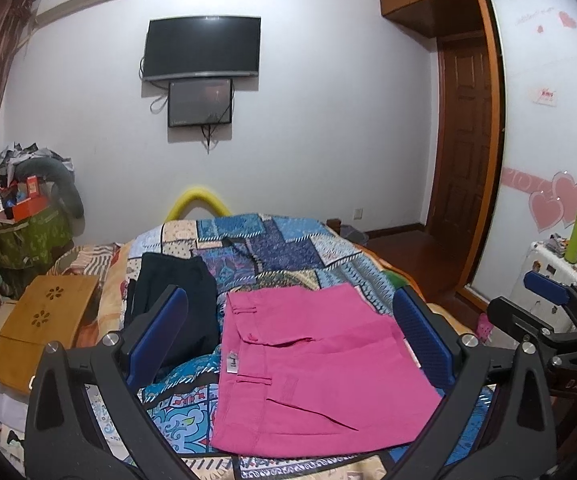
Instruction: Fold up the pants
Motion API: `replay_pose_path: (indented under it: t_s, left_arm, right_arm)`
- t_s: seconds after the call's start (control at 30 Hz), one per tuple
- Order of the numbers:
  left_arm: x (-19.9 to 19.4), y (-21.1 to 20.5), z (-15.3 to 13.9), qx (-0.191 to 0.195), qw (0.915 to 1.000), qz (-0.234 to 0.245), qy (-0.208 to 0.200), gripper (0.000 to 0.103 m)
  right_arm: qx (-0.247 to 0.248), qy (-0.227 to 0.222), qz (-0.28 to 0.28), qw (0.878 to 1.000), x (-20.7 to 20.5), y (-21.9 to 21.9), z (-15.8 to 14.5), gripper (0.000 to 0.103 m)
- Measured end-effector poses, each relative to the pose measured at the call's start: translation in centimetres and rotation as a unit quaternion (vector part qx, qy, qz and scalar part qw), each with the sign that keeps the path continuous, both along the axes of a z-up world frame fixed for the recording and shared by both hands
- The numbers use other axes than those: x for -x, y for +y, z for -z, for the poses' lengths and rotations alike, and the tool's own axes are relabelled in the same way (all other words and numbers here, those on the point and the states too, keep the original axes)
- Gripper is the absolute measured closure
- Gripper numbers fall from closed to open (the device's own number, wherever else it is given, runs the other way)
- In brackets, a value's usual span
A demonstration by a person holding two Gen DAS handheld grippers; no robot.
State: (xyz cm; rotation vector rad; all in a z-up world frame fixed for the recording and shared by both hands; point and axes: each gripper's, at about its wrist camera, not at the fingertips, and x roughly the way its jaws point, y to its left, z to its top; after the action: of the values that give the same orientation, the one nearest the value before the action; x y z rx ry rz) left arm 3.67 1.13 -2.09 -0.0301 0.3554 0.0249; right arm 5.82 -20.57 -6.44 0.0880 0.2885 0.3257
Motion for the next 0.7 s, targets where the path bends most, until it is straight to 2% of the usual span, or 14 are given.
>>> replay_pose_path:
  t_s: [0.17, 0.33, 0.43, 0.5, 0.57, 0.63, 0.7]
  left_arm:
    - [-3.9, 0.9, 2.0, 0.003, 0.9993, -0.008, 0.037, 0.000]
    - [-8.5, 1.9, 5.4, 0.015, 0.9938, 0.000, 0.110, 0.000]
    - [-12.0, 2.9, 8.6, 0.011, 0.9852, 0.001, 0.171, 0.002]
    - [-13.8, 3.5, 10.6, 0.003, 0.9792, -0.004, 0.203, 0.011]
    - [-15.6, 4.2, 12.6, 0.007, 0.9723, -0.005, 0.234, 0.013]
    - [-16.7, 4.9, 14.2, 0.017, 0.9642, -0.005, 0.265, 0.017]
    - [-18.0, 5.7, 15.6, 0.022, 0.9562, -0.003, 0.292, 0.027]
  right_arm:
    - [0.028, 0.026, 0.014, 0.999, -2.4, -0.2, 1.8, 0.000]
    - [0.030, 0.060, 0.022, 0.998, -4.7, -1.2, 4.0, 0.000]
    - [0.032, 0.096, 0.031, 0.994, -6.5, -2.0, 5.5, 0.000]
    - [0.032, 0.122, 0.033, 0.991, -7.8, -2.6, 6.7, 0.001]
    - [0.029, 0.152, 0.034, 0.987, -9.1, -3.4, 8.0, 0.009]
    - [0.027, 0.175, 0.032, 0.984, -9.9, -3.9, 8.8, 0.011]
    - [0.024, 0.202, 0.027, 0.979, -11.0, -4.5, 9.8, 0.014]
